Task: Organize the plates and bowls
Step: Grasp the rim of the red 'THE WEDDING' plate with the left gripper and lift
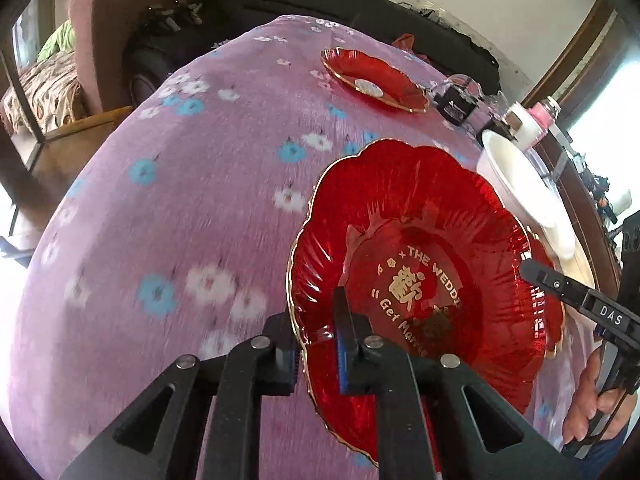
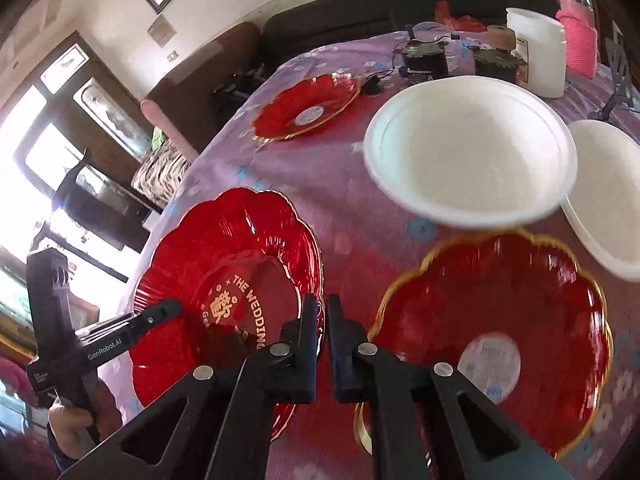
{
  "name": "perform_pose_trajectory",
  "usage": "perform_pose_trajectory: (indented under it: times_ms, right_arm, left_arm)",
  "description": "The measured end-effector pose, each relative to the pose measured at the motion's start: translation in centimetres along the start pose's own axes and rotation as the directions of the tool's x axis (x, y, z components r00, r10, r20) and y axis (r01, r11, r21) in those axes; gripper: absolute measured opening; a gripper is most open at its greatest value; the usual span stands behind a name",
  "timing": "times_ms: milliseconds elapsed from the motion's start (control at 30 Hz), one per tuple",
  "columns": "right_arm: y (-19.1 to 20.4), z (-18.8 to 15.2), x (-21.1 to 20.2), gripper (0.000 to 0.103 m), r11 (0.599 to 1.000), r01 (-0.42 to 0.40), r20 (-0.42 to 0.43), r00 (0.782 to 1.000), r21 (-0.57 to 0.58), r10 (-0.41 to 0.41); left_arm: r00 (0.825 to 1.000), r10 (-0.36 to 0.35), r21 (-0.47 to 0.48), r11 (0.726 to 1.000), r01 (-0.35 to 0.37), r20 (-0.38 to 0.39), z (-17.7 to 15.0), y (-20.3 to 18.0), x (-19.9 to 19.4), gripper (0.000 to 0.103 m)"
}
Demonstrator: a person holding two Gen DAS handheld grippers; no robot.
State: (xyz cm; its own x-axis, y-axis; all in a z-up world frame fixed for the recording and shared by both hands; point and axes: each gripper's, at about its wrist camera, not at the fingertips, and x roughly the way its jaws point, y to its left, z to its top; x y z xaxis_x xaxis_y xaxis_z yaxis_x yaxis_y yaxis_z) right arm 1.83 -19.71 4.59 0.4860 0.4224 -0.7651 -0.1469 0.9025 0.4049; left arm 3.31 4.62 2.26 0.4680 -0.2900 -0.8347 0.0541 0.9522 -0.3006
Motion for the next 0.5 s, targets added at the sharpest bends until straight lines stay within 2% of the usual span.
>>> perform_pose_trajectory:
  times_ms: [233, 500]
  right_arm:
    - [0.5, -4.4, -2.0, 0.006, 0.999, -0.040, -0.012, 0.999, 0.001, 0.040]
    - [0.1, -9.2, -4.8, 0.006, 0.998, -0.068, -0.020, 0.997, 0.012, 0.068]
  left_arm:
    - [1.000, 0.001, 0.023, 1.000, -0.001, -0.006, -5.4, -0.2, -2.0, 0.017]
    - [1.000, -0.029, 0.046, 0.999, 0.029, -0.007, -9.7, -1.3, -3.8, 0.022]
